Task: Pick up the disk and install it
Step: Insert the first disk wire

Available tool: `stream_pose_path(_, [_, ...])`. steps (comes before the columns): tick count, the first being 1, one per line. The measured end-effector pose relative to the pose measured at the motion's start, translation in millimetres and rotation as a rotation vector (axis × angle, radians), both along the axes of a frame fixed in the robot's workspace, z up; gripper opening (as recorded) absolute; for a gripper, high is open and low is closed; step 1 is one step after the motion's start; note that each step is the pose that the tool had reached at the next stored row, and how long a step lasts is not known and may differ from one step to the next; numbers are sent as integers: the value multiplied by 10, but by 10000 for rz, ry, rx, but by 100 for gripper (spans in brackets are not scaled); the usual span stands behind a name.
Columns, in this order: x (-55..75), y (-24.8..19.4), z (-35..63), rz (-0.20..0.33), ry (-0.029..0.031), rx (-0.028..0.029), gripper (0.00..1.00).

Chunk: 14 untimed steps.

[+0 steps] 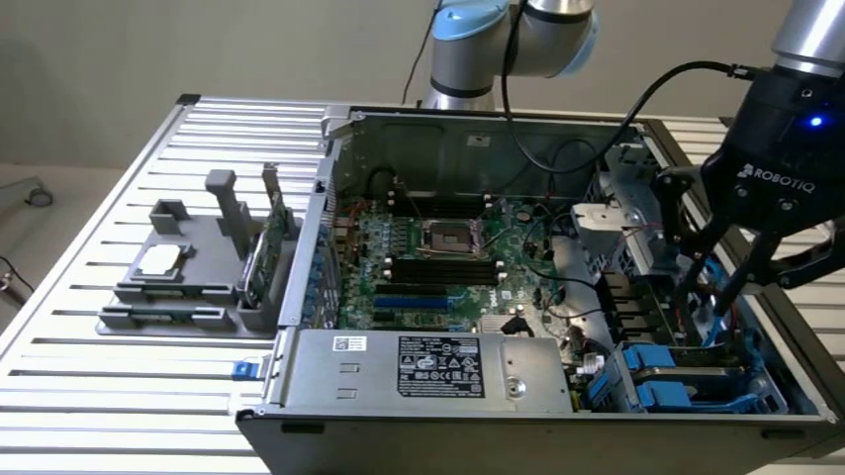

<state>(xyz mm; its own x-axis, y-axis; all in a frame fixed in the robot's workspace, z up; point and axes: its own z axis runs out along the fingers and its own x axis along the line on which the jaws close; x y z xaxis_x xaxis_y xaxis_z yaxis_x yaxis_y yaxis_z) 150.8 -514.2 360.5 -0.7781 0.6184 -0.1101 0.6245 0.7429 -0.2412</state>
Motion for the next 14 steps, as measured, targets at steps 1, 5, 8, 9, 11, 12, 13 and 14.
stream_pose_path(1, [0,0,1,-2,0,3,36])
stream_pose_path(5, [0,-2,18,-7,1,19,49])
stream_pose_path(8, [1,-52,92,-7,4,19,49])
stream_pose_path(9, [0,-87,117,-7,4,19,49])
stream_pose_path(11, [0,-168,149,-9,3,19,49])
stream_pose_path(12, [0,-210,159,-9,3,18,49])
stream_pose_path(13, [0,-252,164,-11,3,21,49])
stream_pose_path(14, [0,-290,168,-14,3,22,49])
